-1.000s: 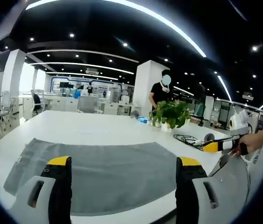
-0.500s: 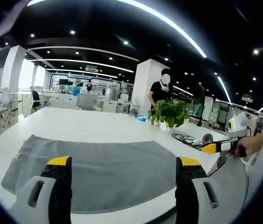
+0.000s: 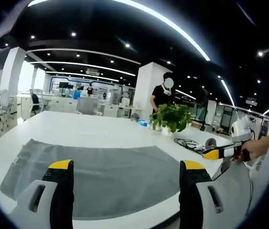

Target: Fold the towel on the table until its edges align and the towel forms a compact rectangular stack.

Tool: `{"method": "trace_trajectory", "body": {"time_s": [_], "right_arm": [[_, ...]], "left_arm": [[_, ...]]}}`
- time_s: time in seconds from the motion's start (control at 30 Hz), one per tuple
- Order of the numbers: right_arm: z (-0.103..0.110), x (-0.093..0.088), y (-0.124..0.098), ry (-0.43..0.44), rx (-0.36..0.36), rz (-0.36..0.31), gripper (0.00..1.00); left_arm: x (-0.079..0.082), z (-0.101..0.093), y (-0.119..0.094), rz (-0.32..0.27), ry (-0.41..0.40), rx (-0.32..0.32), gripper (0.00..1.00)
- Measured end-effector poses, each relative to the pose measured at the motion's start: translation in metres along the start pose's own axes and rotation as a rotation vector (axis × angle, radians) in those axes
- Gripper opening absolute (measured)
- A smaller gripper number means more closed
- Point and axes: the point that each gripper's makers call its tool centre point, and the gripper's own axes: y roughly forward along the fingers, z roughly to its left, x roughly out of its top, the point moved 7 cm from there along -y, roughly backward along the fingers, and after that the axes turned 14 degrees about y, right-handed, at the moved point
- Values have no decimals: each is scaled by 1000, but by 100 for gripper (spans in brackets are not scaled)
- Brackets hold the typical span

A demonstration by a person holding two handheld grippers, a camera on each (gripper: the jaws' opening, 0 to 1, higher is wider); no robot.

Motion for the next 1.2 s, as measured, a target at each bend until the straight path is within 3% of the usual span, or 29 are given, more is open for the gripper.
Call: {"method": "trace_trajectory", "body": {"time_s": [0.17,0.3,0.47,0.63,0.67,1.2], "right_arm": [[1,1,0,-2,4,1,61],[-1,2,0,6,3,0,61],[-1,5,-1,23,3,-7,61],[-4,7,-1,37,8,-9,61],[-4,8,0,33,11,-9,61],[-19,47,4,-27,27,-32,60]], "left_arm": [[1,-3,2,11,9,-21,97],[4,-11,4,40,69,-58,97],[10,-12,4,34,68,-66,97],[21,-12,7,24,119,-87,97],[28,-15,10,17,164,-105,97],[47,-56,52,13,230,-355,96]]}}
